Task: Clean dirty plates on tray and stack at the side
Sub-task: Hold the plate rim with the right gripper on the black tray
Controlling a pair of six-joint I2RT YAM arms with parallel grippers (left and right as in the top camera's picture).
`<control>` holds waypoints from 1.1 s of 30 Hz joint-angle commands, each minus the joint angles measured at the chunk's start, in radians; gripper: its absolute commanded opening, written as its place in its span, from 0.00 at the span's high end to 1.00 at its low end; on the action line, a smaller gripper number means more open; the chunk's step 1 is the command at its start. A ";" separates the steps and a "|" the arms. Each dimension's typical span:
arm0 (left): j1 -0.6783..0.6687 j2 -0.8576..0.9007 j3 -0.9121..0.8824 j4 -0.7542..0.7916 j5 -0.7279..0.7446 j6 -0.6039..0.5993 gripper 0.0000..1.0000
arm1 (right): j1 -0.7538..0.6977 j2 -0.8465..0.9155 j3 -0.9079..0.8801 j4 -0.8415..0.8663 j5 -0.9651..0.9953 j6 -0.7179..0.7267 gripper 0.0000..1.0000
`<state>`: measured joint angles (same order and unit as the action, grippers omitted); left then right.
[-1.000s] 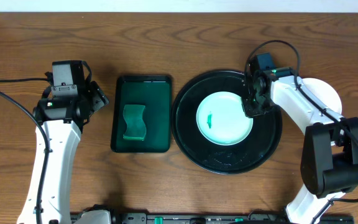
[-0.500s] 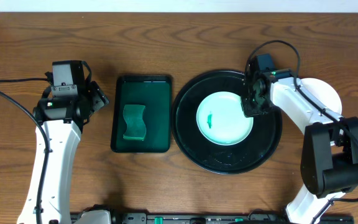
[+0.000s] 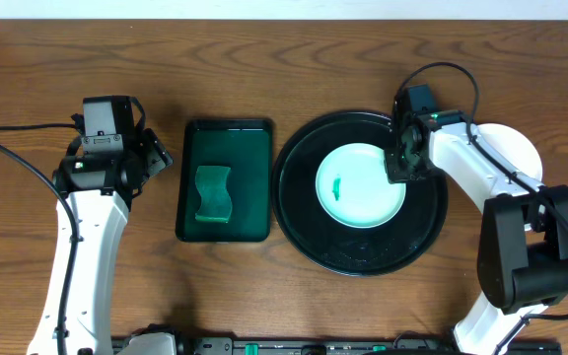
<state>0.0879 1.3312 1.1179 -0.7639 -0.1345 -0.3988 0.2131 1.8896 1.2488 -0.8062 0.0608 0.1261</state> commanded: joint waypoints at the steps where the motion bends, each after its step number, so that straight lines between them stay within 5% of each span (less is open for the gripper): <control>1: 0.003 -0.005 0.010 -0.006 -0.012 -0.005 0.18 | -0.010 -0.006 -0.007 0.002 0.035 0.027 0.99; 5: 0.003 -0.005 0.010 -0.006 -0.012 -0.005 0.18 | -0.010 -0.006 -0.007 0.002 0.012 0.026 0.98; 19: 0.003 -0.005 0.010 -0.006 -0.012 -0.005 0.18 | -0.009 -0.006 -0.007 0.010 -0.017 0.026 0.71; 33: 0.003 -0.005 0.010 -0.006 -0.012 -0.005 0.18 | -0.009 -0.006 -0.007 0.006 -0.016 0.026 0.69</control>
<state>0.0879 1.3312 1.1179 -0.7639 -0.1345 -0.3988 0.2111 1.8896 1.2484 -0.7990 0.0479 0.1493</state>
